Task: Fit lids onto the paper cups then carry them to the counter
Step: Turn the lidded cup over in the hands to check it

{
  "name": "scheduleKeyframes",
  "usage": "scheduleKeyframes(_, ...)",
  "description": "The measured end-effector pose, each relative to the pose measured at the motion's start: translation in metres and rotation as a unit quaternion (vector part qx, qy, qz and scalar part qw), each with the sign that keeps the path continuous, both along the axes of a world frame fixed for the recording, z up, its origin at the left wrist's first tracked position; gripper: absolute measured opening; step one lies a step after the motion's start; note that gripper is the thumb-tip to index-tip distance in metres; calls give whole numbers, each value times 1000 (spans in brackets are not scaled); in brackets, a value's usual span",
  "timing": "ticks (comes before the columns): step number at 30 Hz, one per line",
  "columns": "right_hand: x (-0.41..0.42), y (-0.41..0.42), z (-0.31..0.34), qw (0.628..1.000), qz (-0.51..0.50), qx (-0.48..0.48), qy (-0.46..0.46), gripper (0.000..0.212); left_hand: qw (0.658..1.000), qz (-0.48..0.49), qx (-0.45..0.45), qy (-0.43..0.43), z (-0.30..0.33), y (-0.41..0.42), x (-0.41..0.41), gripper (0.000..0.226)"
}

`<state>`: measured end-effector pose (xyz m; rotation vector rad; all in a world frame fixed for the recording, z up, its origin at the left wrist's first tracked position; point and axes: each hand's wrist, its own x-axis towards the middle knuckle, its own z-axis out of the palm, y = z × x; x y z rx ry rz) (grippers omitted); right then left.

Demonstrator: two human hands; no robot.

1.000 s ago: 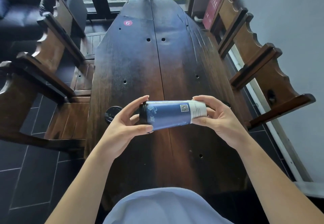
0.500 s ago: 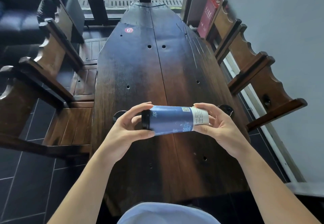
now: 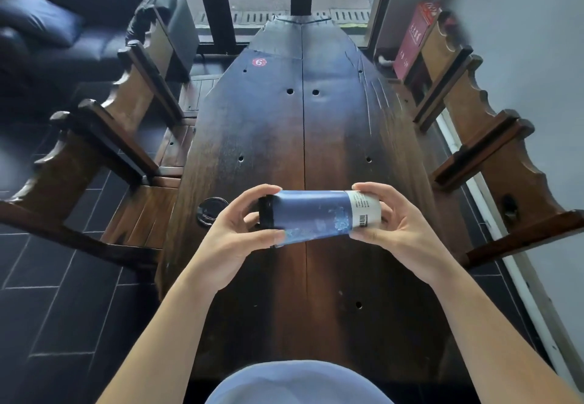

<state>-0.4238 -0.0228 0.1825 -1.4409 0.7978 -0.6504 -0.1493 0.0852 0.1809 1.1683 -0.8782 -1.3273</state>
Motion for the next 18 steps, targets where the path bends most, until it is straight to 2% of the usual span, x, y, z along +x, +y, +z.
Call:
scheduleKeyframes(6,-29,-24,-2,1000,17,24,-8,64,1000,9,4,-12,-5,-6,-37,81)
scheduleKeyframes(10,-42,-30,-3,999,15,29,-12,69,999,9,-6,-37,-4,-13,-45,79)
scheduleKeyframes(13,-44,-30,-3,1000,10,9,-16,74,999,23,0,-24,-2,-19,-47,78)
scheduleKeyframes(18,-36,-25,-2,1000,-11,0,-27,67,1000,-9,-11,-26,-3,-21,-35,87)
